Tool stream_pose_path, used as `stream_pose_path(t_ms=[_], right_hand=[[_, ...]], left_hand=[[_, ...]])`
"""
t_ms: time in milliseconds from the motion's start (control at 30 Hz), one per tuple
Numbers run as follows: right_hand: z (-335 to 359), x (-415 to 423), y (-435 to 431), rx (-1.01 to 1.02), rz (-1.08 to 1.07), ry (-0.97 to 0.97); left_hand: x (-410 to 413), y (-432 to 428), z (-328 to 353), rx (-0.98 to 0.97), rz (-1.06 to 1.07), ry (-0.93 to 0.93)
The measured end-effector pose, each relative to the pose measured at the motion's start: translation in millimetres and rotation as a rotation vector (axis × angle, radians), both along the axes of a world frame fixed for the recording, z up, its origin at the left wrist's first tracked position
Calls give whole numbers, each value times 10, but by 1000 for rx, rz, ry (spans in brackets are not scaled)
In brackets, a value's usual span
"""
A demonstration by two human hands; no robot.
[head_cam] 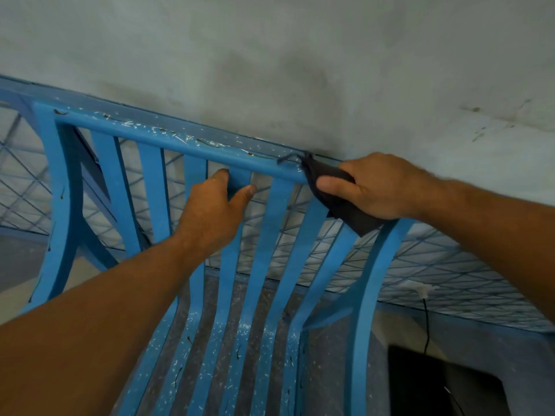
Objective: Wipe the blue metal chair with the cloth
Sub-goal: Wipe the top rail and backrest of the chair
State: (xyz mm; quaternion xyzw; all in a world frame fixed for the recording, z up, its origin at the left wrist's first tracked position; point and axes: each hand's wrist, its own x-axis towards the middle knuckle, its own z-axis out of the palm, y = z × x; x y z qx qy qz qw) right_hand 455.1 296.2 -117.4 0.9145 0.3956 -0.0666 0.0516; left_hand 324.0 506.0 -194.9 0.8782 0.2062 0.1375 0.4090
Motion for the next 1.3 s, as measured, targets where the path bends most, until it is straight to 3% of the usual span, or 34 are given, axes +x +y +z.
stream_pose_path(t_ms=[133, 233, 300, 367, 500, 667, 867, 967, 1067, 1200, 1300], right_hand=[[41, -56, 292, 88, -106, 134], [-5, -187, 298, 106, -35, -46], [-117, -256, 189, 115, 103, -287], [-211, -246, 40, 144, 255, -392], [-176, -127, -274, 144, 377, -271], [3, -60, -184, 64, 37, -11], [51, -127, 470, 39, -80, 96], [-6, -232, 416, 43, -73, -104], [-179, -279, 165, 114, 119, -359], [-290, -176, -215, 274, 314, -441], [-420, -195, -440, 327, 339, -471]], left_hand=[[-5, 0, -19, 12, -11, 3], [-1, 0, -31, 24, -11, 7], [-3, 8, -26, 35, -15, 16], [4, 24, -16, 22, -30, 28], [6, 57, 5, 12, -54, 35], [6, 61, 7, 11, -64, 31], [11, 70, -11, -42, -86, 21], [17, 67, -14, -17, -82, 20], [20, 67, 8, 14, -76, 41], [24, 68, 18, 55, -70, 43], [14, 49, -5, 37, -59, 33]])
